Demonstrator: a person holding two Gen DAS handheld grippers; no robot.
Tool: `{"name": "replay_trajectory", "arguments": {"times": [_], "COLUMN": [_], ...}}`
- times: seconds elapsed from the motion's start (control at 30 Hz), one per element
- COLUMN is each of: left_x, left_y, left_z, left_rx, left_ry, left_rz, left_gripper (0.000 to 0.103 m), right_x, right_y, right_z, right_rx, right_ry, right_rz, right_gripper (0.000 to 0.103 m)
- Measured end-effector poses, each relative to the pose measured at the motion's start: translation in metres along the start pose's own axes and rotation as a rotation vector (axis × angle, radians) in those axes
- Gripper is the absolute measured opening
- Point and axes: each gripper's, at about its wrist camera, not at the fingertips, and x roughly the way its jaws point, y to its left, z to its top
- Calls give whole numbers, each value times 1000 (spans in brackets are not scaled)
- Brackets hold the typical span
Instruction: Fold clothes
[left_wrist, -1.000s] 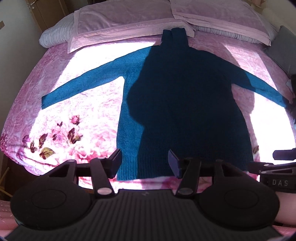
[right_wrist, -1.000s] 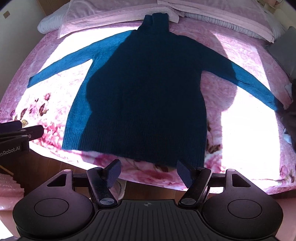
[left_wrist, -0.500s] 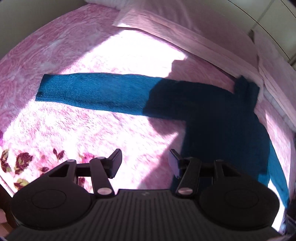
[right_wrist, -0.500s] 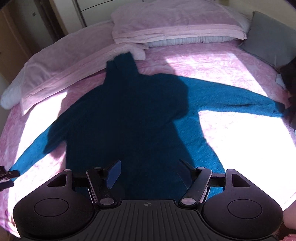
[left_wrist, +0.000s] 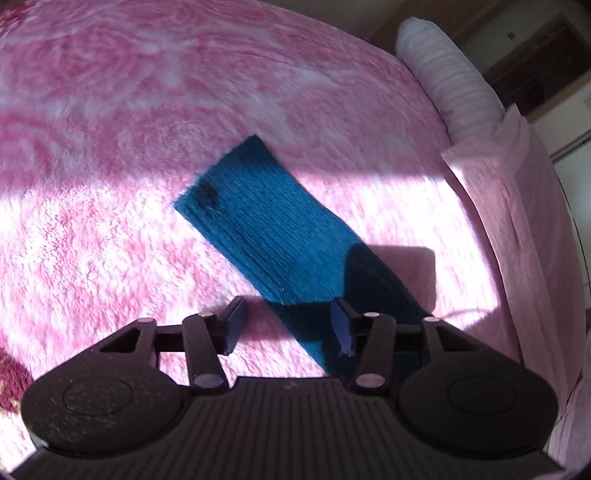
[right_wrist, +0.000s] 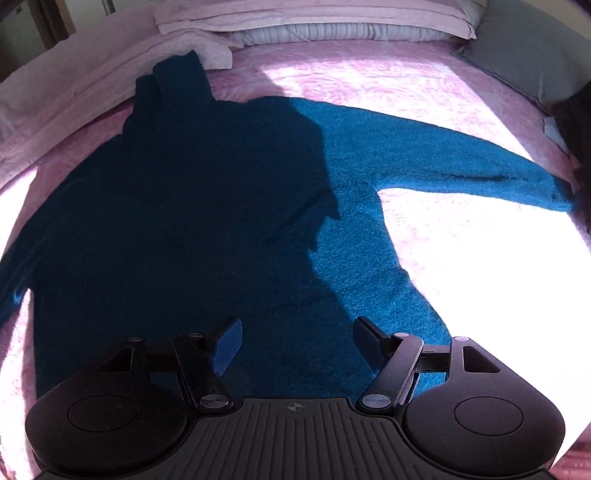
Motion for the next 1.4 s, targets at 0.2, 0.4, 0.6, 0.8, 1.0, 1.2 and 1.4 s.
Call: {"name": "replay_trajectory", "arguments": {"times": [0.2,0.4,0.6,0.8,1.0,1.2,1.4], "left_x": [9,-17,-87,-114,-63,-62,-42], "left_y": [-7,-65,-203,-292,-296,-281,-268], "left_z": [-4,-33,-134,-291,-380,-335,-282], "left_rx": [-2,220,611,942,1126,1190,1218], "left_ry": [-87,-173,-188,98,383,347,268], "left_rz": [22,16,-334,-677,-481,-336,-149], "left_gripper": [36,4,4,14,16,16,17], "right_x": [26,26,19,12,23,49,105], "right_y": [-4,-36,-94,-135,-146,-133,-106], "right_z": [2,20,42,55,71,84,83], "right_rx": [-57,-81,-49,15,67,258,592], "right_ry": [-5,-53,-91,-130,-131,-60,75], "right_rz": [18,29,4,-9,22,317,611], "right_gripper": [70,70,70,70,70,70,64]}}
